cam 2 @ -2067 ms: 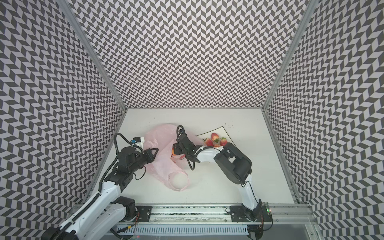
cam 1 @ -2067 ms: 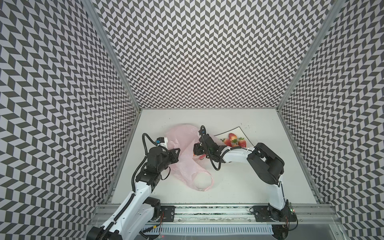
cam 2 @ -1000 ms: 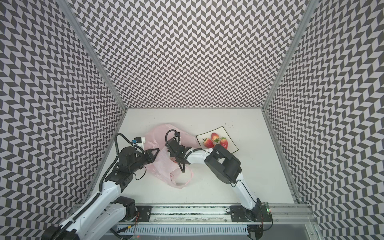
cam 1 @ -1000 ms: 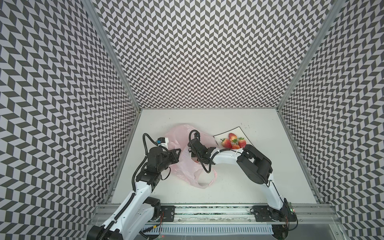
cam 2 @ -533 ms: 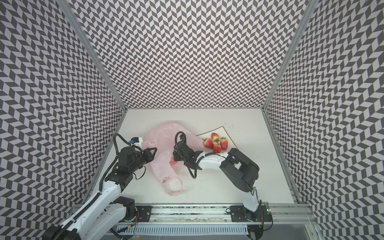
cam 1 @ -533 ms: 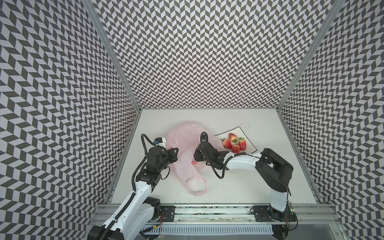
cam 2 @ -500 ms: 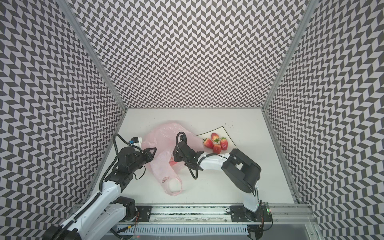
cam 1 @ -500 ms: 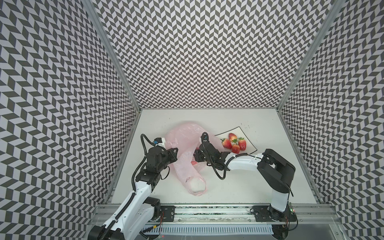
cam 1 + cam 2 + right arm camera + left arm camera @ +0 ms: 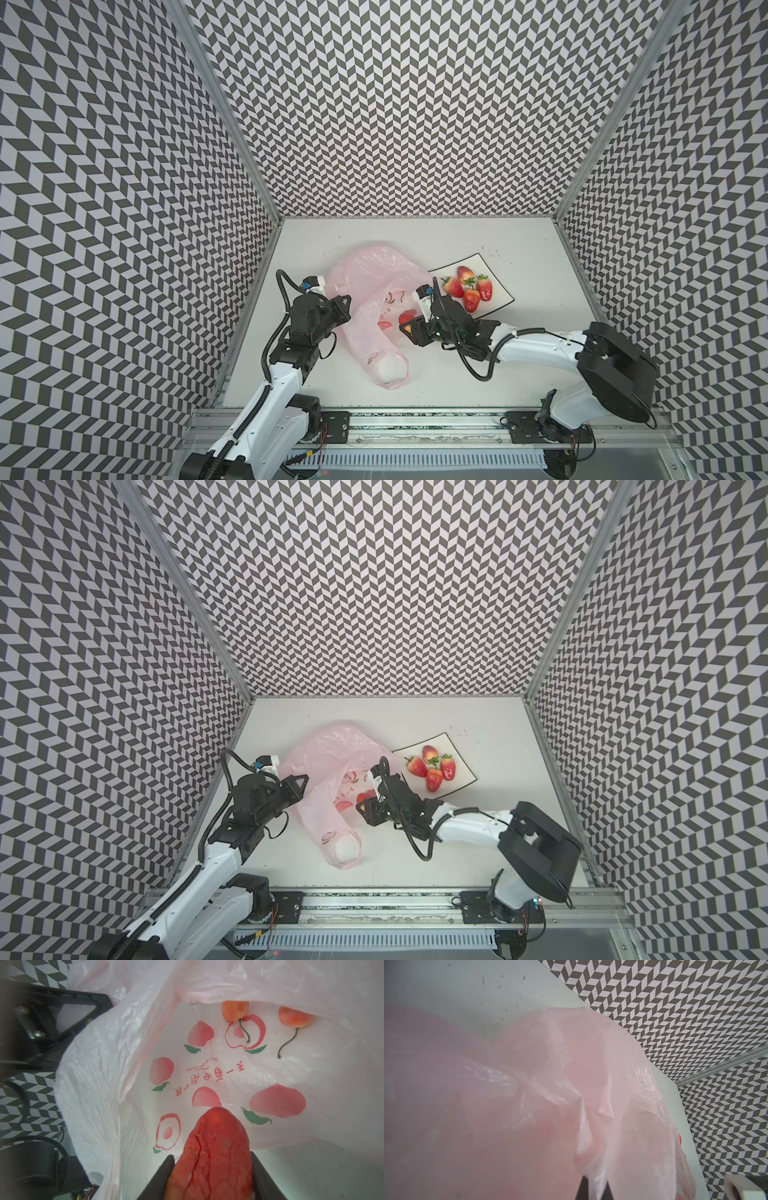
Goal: Take the fake fruits out of the plastic bag
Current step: 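Close the right gripper on a red strawberry and lift it out, then carry the strawberry with the right gripper over the white plate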
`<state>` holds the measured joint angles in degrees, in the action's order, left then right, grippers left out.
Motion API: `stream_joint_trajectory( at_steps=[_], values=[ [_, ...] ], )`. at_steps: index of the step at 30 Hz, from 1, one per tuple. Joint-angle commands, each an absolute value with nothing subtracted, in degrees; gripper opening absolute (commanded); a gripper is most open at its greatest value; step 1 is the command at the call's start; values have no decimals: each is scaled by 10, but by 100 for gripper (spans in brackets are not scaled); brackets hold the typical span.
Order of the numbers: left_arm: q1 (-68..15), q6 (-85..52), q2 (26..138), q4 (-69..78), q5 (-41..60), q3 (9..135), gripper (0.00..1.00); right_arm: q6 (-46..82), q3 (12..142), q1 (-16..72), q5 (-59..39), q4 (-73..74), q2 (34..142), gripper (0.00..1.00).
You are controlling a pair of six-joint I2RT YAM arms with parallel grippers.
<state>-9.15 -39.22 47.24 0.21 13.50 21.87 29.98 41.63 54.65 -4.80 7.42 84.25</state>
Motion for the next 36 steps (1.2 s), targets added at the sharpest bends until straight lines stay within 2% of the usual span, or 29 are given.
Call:
stream_joint_trajectory(
  at_steps=[1,5,8,14,17,29,36],
  values=[
    [-86,-394,471,21,142,220,0,286,393,550,-13,43,766,45],
    [-85,-390,471,22,151,221,0,300,374,525,95,-9,673,44],
    [-86,-388,470,21,155,221,0,312,352,451,124,-9,624,44],
    [-83,-383,462,15,163,222,0,318,353,316,166,-18,636,45],
    [-79,-381,454,10,163,222,0,314,352,273,148,10,666,45],
    [-72,-378,449,6,170,221,0,288,462,265,107,31,867,46],
    [-66,-373,445,-10,167,229,0,273,486,281,109,21,901,47]
  ],
)
